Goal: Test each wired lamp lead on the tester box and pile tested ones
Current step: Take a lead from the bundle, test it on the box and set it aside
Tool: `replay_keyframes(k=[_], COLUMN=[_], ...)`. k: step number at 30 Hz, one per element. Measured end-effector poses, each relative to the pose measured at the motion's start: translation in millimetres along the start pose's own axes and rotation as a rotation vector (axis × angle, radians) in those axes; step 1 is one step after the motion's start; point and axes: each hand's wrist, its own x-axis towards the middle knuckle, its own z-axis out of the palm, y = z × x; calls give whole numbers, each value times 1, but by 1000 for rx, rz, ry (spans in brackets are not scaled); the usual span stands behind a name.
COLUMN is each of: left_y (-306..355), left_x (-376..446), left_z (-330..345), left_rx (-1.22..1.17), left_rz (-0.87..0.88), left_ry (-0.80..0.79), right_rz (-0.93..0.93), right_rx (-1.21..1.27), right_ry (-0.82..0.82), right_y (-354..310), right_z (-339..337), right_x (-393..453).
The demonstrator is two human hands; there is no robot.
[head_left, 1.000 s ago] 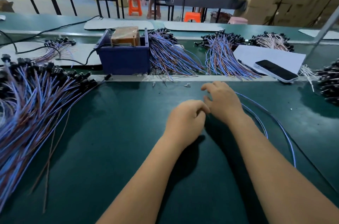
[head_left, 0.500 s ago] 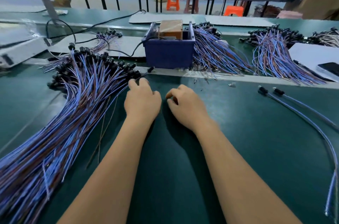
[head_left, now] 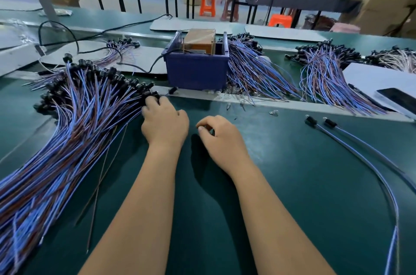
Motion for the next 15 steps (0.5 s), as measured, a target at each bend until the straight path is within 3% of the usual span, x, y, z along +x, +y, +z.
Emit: replay_keyframes(k=[3,8,15], left_y=[1,-3,-19], left_x=[7,33,31], left_z=[2,0,-1], left_rx=[86,149,71], left_rz=[140,78,221], left_ry=[-82,-235,-145], right_rz=[10,30,35], right_rx=[36,86,87], right_ry=[4,-3,-3], right_y=[0,1,4], right_z=[-1,-2,-1], right_x=[0,-1,2])
